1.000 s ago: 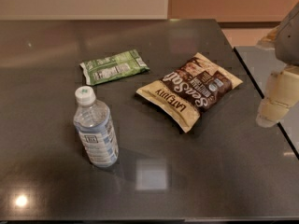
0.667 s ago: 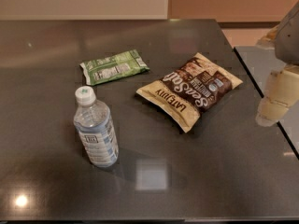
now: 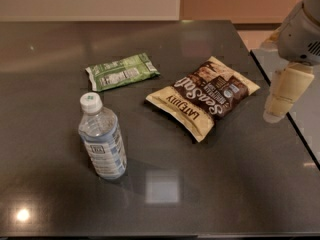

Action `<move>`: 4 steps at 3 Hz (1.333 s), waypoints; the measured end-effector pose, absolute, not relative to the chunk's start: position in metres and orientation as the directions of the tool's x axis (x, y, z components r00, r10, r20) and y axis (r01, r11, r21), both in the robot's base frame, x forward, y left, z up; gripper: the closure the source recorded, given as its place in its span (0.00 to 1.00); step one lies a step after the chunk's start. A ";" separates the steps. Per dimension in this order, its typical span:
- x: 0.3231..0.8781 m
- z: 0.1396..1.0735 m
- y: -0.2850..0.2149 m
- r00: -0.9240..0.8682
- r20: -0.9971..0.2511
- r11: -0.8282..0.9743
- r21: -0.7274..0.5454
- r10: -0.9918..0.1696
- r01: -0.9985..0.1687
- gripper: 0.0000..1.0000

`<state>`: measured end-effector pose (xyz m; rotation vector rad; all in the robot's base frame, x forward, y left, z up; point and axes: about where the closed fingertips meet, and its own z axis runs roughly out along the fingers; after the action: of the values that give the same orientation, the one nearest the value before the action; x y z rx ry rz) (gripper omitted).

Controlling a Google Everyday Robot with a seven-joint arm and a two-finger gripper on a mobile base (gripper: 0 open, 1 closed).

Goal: Move brown chip bag near blue plastic bottle

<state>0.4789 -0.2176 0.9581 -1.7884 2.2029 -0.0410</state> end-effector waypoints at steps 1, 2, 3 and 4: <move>0.492 0.951 -0.218 -0.162 -0.216 0.206 -0.199 -0.963 -0.958 0.00; 0.522 0.928 -0.211 -0.100 -0.251 0.154 -0.209 -0.963 -0.966 0.00; 0.540 0.916 -0.205 -0.080 -0.263 0.139 -0.213 -0.962 -0.967 0.00; 0.571 0.893 -0.195 -0.072 -0.274 0.128 -0.194 -0.959 -0.973 0.00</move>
Offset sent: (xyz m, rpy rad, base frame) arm 0.1011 0.0260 -0.0726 0.0702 -0.0127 0.1292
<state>0.5711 -0.1950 0.8935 -1.8760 2.0802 0.0576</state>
